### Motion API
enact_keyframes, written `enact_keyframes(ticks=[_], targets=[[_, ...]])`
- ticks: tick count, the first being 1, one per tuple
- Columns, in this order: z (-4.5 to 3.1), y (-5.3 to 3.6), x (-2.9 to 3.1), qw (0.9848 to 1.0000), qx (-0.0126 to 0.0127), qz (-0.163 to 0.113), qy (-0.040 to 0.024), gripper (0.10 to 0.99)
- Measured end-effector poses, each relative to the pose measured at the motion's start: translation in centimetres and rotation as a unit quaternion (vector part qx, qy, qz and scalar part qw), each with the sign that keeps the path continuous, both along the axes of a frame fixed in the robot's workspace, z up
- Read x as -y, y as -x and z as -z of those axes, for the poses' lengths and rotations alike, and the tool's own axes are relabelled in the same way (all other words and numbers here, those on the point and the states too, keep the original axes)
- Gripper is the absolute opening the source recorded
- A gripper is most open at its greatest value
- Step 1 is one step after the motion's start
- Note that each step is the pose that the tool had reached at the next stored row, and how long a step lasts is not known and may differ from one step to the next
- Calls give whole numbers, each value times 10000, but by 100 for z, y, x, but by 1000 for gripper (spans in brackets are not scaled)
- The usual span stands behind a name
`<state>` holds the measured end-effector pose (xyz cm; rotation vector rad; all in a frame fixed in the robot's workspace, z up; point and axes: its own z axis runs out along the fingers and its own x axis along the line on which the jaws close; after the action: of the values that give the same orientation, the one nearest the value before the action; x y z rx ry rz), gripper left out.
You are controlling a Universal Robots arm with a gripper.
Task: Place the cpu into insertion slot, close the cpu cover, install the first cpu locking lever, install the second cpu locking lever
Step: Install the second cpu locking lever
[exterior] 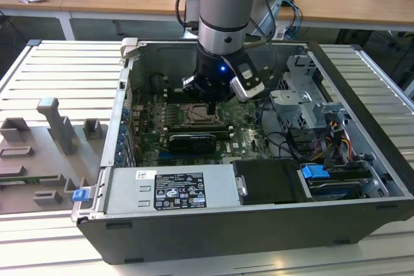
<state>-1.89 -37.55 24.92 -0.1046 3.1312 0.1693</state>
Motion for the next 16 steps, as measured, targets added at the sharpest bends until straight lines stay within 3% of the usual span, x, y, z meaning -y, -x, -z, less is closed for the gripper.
enact_keyframes(ticks=[4,8,16], targets=[[21,80,38,10000,0,1,-1,106],[63,313,47,10000,0,0,0,106],[226,369,53,10000,0,-5,-5,106]])
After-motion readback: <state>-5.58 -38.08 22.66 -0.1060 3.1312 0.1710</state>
